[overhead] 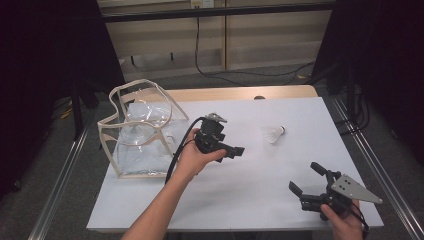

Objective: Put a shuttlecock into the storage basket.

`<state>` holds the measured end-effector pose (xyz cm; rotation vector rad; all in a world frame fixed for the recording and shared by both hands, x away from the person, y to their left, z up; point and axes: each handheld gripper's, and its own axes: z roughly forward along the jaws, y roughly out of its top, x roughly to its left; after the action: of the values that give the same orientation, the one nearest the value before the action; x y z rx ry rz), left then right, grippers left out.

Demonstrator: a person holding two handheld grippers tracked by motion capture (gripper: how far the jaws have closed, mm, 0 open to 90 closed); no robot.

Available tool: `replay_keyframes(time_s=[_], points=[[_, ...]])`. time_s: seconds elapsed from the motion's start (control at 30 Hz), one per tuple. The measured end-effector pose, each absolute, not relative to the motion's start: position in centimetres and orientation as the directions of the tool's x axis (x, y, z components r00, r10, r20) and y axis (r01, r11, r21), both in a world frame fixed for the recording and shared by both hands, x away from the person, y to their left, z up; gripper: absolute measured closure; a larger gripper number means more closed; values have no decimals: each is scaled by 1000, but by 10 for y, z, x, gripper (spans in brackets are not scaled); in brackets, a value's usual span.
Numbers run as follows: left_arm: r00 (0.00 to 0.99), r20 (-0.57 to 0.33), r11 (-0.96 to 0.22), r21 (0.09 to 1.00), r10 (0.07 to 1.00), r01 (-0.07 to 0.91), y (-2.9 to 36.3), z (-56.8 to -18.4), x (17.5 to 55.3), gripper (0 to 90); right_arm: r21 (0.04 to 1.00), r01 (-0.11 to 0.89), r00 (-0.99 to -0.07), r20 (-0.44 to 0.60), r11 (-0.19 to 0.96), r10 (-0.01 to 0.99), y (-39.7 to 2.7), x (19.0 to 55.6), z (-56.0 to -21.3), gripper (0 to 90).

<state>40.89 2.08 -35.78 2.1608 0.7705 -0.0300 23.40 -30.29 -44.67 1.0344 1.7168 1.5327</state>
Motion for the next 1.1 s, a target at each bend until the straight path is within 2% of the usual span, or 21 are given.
replay_keyframes(time_s=[1.1], points=[[810,-278,-475,694,517,541,-9,-386,412,111,988,152,-510,53,30,859,-304,234,-446,23]])
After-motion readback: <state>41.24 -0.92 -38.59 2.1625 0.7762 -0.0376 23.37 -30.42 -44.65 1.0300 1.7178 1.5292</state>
